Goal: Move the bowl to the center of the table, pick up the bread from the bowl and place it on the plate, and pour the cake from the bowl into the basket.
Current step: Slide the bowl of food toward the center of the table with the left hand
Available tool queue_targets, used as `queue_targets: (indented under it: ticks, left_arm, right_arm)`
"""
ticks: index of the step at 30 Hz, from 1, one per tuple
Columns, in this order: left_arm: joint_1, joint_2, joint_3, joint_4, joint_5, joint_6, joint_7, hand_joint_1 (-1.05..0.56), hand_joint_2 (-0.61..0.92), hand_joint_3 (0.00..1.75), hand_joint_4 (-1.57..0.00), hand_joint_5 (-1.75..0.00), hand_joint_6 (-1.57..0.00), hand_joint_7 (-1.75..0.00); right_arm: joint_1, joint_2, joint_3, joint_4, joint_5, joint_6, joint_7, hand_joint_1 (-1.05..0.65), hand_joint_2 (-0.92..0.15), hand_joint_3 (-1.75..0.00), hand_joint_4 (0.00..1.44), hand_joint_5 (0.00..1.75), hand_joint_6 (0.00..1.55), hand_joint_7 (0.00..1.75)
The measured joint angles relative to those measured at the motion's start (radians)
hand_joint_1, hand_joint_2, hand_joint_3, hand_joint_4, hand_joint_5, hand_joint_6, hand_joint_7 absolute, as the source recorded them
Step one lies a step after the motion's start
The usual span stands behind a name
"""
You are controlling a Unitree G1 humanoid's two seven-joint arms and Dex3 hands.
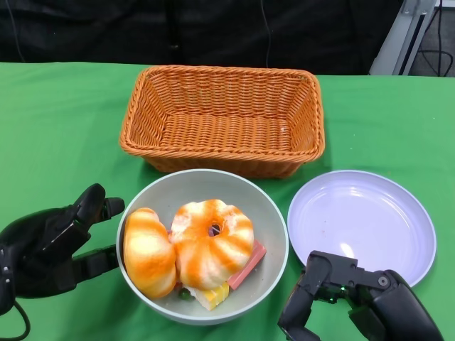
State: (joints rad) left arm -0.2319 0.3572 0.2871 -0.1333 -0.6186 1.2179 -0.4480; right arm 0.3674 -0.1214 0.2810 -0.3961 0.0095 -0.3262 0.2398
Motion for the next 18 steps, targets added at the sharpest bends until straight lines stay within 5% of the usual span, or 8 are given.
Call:
queue_targets:
  ticks: [18]
  left_arm:
    - [0.014, 0.039, 0.0, -0.023, 0.048, -0.094, 0.032, -0.66, 0.92, 0.43, 0.0, 0.0, -0.08, -0.02]
  right_arm:
    - [-0.001, 0.0, 0.0, 0.0, -0.003, -0.001, -0.01, -0.24, -0.57, -0.76, 0.79, 1.49, 0.73, 1.3]
